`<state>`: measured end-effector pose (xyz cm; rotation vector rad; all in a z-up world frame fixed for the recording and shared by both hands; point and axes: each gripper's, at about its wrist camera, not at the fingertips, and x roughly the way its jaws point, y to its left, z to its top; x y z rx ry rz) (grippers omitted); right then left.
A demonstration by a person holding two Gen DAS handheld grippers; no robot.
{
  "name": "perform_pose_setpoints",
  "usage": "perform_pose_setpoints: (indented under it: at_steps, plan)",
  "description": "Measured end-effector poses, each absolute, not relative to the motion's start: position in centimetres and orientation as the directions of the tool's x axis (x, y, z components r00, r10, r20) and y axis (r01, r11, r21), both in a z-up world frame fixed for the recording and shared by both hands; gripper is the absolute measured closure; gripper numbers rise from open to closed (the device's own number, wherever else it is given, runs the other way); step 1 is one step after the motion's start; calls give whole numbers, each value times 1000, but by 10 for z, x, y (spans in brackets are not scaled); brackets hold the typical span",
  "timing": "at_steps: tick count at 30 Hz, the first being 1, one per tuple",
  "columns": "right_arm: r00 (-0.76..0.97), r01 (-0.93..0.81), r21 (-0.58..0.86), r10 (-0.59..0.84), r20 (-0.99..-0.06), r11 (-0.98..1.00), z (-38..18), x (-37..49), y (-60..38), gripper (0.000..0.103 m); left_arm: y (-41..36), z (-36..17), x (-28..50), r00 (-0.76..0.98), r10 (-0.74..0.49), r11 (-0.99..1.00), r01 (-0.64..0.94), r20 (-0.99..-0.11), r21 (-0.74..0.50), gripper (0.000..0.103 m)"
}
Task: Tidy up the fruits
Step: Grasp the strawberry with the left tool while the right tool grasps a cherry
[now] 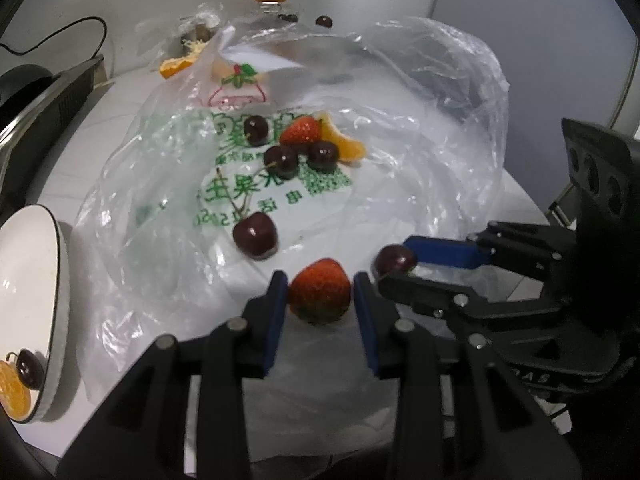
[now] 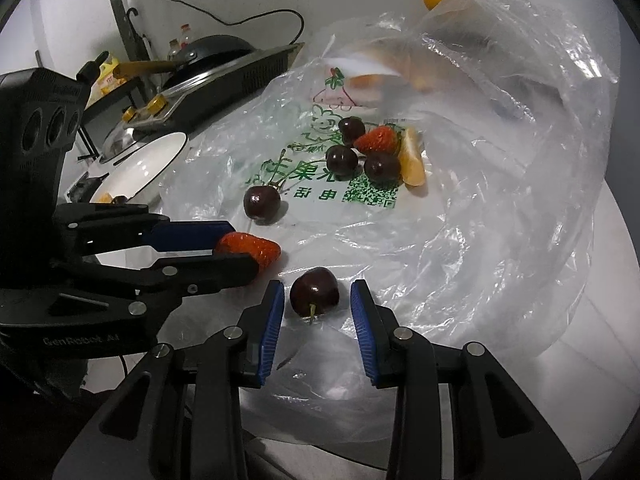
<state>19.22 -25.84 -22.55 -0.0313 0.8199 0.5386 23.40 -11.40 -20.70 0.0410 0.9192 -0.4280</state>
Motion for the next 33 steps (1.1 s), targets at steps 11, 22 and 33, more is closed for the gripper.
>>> perform_pose_setpoints:
  at_steps: [11, 22, 33]
  plan:
    - [598, -469, 171, 455, -660, 866, -212, 187, -265, 76, -122, -218, 235, 529, -281, 920, 385, -800, -69, 61]
    - [633, -461, 175, 460, -623, 870, -198, 180, -270, 76, -119, -208, 230, 554, -303, 914, 398, -775, -73, 69]
    - [669, -466, 147, 456, -587, 873, -178, 170, -262, 76, -103, -179, 217, 606, -334, 917, 387, -722, -100, 69]
